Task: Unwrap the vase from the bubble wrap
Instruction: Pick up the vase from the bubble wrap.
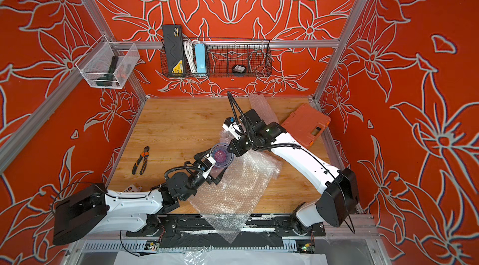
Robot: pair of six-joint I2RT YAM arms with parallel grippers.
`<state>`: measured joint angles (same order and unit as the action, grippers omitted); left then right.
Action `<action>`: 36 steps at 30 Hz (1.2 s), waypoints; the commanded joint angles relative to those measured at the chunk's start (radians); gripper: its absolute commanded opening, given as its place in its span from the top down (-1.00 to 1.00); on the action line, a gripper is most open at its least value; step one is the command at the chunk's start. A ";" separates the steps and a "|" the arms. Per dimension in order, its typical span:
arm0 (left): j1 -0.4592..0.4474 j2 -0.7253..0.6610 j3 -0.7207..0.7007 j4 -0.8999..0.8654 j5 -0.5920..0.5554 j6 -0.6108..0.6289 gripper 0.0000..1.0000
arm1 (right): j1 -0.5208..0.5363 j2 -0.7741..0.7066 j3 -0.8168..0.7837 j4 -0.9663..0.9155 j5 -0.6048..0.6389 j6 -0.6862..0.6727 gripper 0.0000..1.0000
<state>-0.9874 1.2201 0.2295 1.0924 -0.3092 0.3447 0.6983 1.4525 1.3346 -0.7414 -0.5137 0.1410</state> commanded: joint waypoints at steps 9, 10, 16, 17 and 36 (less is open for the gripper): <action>0.041 0.123 0.057 0.163 0.094 0.002 -0.74 | -0.005 0.016 0.071 0.033 -0.028 0.000 1.00; 0.044 0.129 0.061 0.164 0.099 0.001 -0.63 | -0.005 0.017 0.071 0.033 -0.026 0.000 1.00; 0.051 0.137 0.067 0.159 0.111 -0.010 -0.20 | -0.005 0.020 0.074 0.036 -0.019 0.008 1.00; 0.052 0.135 0.065 0.154 0.113 -0.012 -0.13 | -0.005 0.020 0.075 0.038 -0.020 0.009 1.00; 0.083 0.077 0.050 0.120 0.082 -0.041 0.30 | -0.008 0.011 0.144 -0.012 0.042 -0.017 -0.28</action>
<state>-0.9184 1.3354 0.2729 1.1591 -0.2333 0.3218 0.6880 1.4742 1.4406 -0.7300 -0.5056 0.1524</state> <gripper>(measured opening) 0.610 0.628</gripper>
